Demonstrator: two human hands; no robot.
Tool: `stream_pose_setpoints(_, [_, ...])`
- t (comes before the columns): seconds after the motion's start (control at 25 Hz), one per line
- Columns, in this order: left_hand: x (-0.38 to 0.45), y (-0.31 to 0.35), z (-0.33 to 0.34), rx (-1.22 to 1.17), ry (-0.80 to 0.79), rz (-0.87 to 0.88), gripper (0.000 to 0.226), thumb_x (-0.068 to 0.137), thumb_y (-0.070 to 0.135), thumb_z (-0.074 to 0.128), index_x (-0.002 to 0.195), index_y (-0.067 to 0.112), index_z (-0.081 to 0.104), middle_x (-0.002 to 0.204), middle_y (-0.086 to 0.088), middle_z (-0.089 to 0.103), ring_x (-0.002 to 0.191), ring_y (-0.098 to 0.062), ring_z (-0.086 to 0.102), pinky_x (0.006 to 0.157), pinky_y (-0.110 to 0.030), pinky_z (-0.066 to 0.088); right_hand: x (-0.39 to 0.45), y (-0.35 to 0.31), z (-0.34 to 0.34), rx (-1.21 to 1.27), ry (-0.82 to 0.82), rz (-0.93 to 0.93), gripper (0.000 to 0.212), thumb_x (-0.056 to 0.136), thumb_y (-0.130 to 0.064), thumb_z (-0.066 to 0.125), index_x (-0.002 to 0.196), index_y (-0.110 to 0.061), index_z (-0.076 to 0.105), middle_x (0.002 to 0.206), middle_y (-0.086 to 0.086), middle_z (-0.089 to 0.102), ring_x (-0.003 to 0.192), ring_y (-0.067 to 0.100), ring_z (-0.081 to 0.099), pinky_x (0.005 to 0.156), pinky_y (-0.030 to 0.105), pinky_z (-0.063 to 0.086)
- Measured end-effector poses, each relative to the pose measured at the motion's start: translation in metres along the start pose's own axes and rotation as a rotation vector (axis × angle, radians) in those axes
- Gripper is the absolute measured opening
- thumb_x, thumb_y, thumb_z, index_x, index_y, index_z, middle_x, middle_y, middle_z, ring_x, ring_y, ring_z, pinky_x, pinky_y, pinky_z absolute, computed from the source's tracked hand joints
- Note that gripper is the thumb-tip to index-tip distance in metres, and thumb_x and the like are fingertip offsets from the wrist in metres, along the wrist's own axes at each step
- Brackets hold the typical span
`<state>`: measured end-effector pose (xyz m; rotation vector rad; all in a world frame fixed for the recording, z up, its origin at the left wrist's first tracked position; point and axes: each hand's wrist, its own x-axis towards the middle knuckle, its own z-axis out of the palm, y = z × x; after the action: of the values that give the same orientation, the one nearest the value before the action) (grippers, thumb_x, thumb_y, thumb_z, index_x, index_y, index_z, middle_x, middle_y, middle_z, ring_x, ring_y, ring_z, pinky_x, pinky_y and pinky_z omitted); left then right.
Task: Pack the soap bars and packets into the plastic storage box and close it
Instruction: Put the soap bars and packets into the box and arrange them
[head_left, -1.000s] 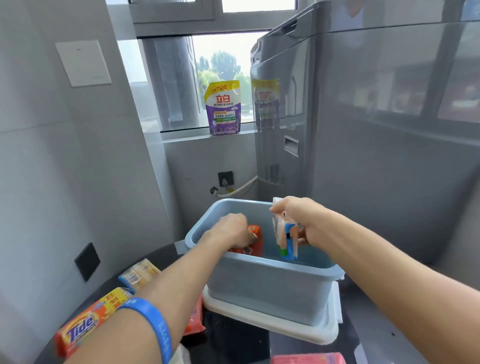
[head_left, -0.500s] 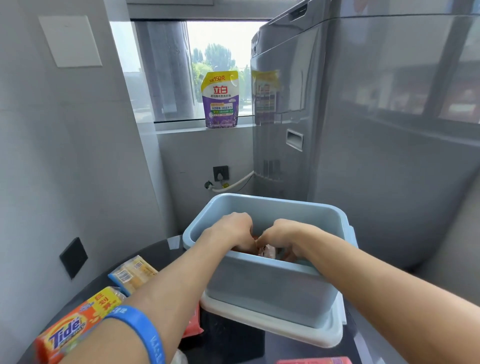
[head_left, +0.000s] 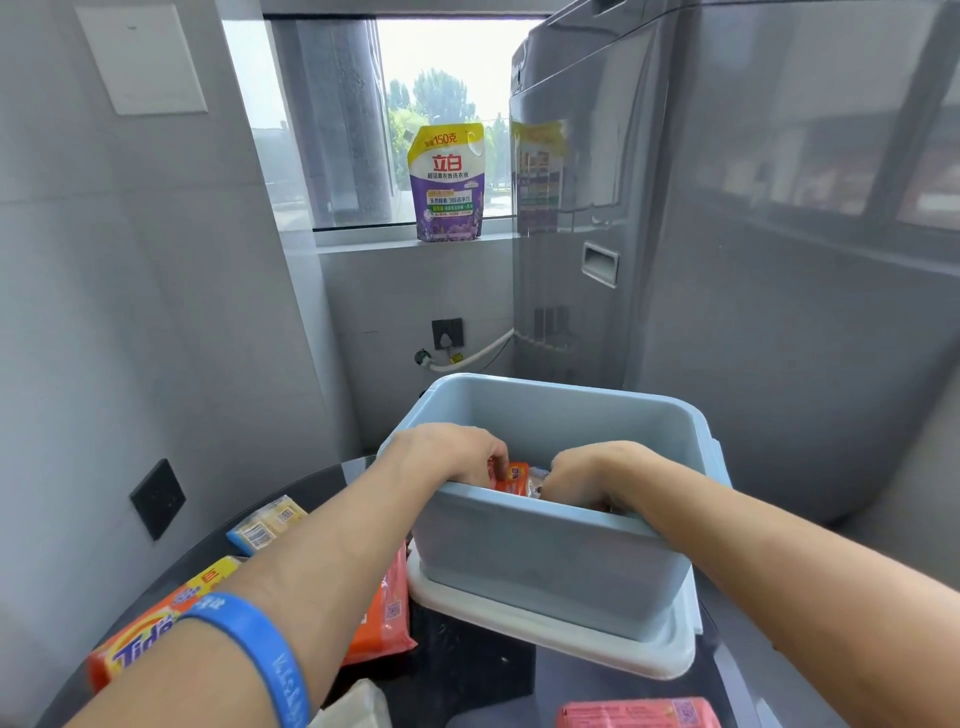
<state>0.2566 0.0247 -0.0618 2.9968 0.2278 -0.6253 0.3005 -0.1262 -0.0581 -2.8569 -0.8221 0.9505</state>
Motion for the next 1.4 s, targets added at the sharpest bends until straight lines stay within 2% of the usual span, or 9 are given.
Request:
stream_pose_setpoints(0.12, [0.001,0.003,0.001,-0.002,0.014,-0.01,0.047,0.086,0.022,0.064,0.13,0.035,0.055,0.13,0.005,0.055,0.109,-0.023,0.056,0.093,-0.039,0.049,-0.003,0.001,0.002,0.104,-0.029,-0.023,0.013,0.093,-0.027,0.057,0.096,-0.014,0.057,0.097,0.006,0.062,0.083,0.025,0.06,0.071,0.028,0.047])
stream_pose_setpoints(0.36, [-0.01,0.0,0.002,-0.207,0.15,-0.014,0.036,0.082,0.013,0.066,0.116,0.026,0.068,0.116,0.003,0.067,0.103,-0.019,0.062,0.092,-0.036,0.052,-0.001,0.002,0.001,0.044,0.048,0.008,0.016,0.092,-0.025,0.052,0.084,-0.012,0.057,0.09,0.006,0.063,0.066,0.02,0.058,0.054,0.023,0.043])
stream_pose_setpoints(0.6, [-0.083,0.002,0.012,-0.654,1.157,-0.057,0.01,0.079,0.02,0.061,0.08,0.029,0.056,0.092,0.007,0.058,0.076,-0.016,0.059,0.065,-0.026,0.044,-0.034,0.0,-0.005,-0.021,0.522,-0.028,0.017,0.087,-0.026,0.053,0.075,-0.018,0.044,0.091,0.004,0.057,0.082,0.029,0.053,0.068,0.032,0.04])
stream_pose_setpoints(0.68, [-0.112,-0.008,0.04,-0.666,1.314,-0.166,0.008,0.078,0.024,0.058,0.076,0.029,0.051,0.083,0.009,0.058,0.071,-0.013,0.057,0.056,-0.023,0.037,-0.062,-0.007,0.007,-0.068,0.773,-0.155,0.007,0.087,-0.023,0.049,0.083,-0.018,0.049,0.093,0.004,0.063,0.081,0.031,0.053,0.063,0.035,0.037])
stream_pose_setpoints(0.8, [-0.129,-0.018,0.086,-0.46,0.878,-0.372,0.015,0.082,0.03,0.056,0.097,0.025,0.056,0.098,0.002,0.062,0.093,-0.024,0.058,0.069,-0.032,0.041,-0.113,-0.026,0.049,0.025,1.013,-0.481,0.028,0.089,-0.024,0.047,0.111,-0.027,0.064,0.09,0.003,0.072,0.082,0.033,0.062,0.063,0.038,0.047])
stream_pose_setpoints(0.92, [-0.128,-0.018,0.109,-0.194,0.403,-0.397,0.032,0.089,0.031,0.05,0.119,0.021,0.055,0.119,-0.009,0.058,0.113,-0.033,0.053,0.089,-0.042,0.042,-0.147,-0.022,0.084,-0.058,0.727,-0.652,0.031,0.093,-0.027,0.048,0.118,-0.037,0.063,0.102,-0.007,0.073,0.092,0.023,0.065,0.078,0.038,0.054])
stream_pose_setpoints(1.12, [-0.112,-0.019,0.127,-0.008,0.391,-0.431,0.022,0.088,0.04,0.043,0.101,0.025,0.054,0.108,-0.009,0.064,0.106,-0.033,0.055,0.091,-0.051,0.024,-0.143,0.032,0.124,-0.357,0.063,-0.225,0.069,0.077,-0.024,0.072,0.138,-0.036,0.043,0.136,-0.008,0.053,0.119,0.021,0.053,0.086,0.033,0.045])
stream_pose_setpoints(1.28, [-0.099,-0.021,0.134,-0.033,0.376,-0.513,0.04,0.08,0.059,0.041,0.098,0.024,0.038,0.087,0.0,0.056,0.101,-0.032,0.056,0.084,-0.048,0.017,-0.119,0.046,0.145,-0.402,0.153,-0.189,0.078,0.066,-0.021,0.078,0.129,-0.03,0.032,0.128,-0.003,0.055,0.11,0.025,0.055,0.082,0.036,0.043])
stream_pose_setpoints(1.4, [-0.097,-0.028,0.136,-0.099,0.393,-0.611,0.054,0.07,0.068,0.044,0.101,0.025,0.036,0.089,-0.003,0.06,0.089,-0.03,0.05,0.081,-0.047,0.024,-0.111,0.051,0.143,-0.221,0.161,-0.218,0.068,0.061,-0.027,0.074,0.115,-0.036,0.033,0.113,-0.009,0.057,0.09,0.019,0.052,0.063,0.031,0.04])
